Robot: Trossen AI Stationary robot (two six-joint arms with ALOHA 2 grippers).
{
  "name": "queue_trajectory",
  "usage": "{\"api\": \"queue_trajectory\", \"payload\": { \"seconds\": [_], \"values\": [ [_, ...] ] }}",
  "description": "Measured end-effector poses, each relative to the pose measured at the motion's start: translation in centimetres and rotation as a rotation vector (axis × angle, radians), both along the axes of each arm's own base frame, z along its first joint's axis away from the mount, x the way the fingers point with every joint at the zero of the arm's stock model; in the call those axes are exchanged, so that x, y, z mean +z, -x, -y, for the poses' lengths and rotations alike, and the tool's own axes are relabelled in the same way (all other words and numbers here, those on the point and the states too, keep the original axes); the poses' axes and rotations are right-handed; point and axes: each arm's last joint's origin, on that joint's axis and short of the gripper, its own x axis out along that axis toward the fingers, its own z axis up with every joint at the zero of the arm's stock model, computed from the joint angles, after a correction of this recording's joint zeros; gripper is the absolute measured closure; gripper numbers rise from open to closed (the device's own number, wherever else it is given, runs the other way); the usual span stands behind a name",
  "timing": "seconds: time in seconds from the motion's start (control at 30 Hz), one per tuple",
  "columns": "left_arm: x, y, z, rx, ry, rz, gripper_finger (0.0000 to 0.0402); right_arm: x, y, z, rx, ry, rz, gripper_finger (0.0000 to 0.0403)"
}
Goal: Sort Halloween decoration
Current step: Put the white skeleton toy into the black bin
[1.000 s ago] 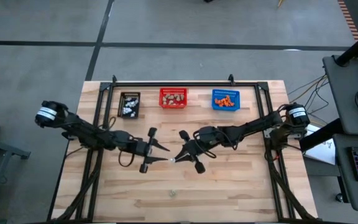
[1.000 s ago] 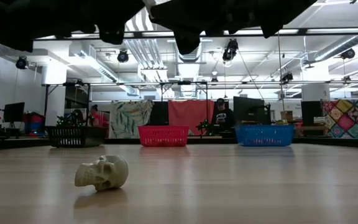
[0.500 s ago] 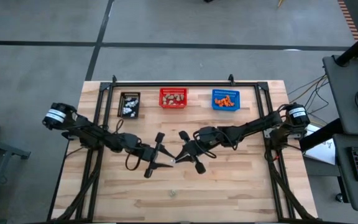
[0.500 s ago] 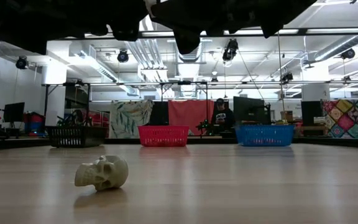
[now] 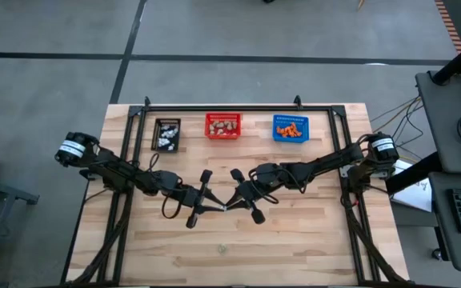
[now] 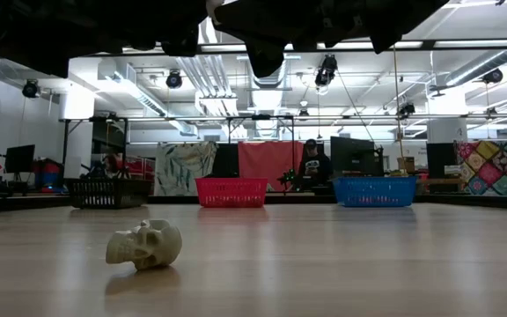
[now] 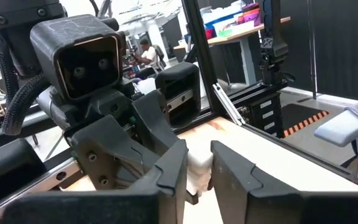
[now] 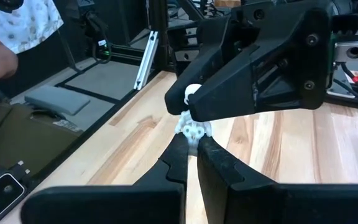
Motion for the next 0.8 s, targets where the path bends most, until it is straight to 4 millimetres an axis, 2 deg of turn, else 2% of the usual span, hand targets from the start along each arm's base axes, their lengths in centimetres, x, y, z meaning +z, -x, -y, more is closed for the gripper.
{"api": "queue_trajectory", "payload": {
  "seconds": [0.13,0.33,0.63,0.8],
  "values": [
    [0.08,-0.06,0.00,0.000,0.001,0.002,0.0367,-0.01,0.00,-0.01,0.000,-0.001,-0.001,0.0390],
    [0.15,-0.11,0.02,0.000,0.002,0.004,0.0368,0.01,-0.01,0.01,-0.006,-0.005,-0.002,0.0382],
    [0.24,-0.08,0.01,0.000,0.008,0.008,0.0368,0.01,-0.10,0.59,-0.036,-0.044,-0.021,0.0307],
    [0.36,-0.04,0.00,0.002,0.009,0.012,0.0368,0.01,-0.13,0.84,-0.044,-0.046,-0.022,0.0280]
  ]
}}
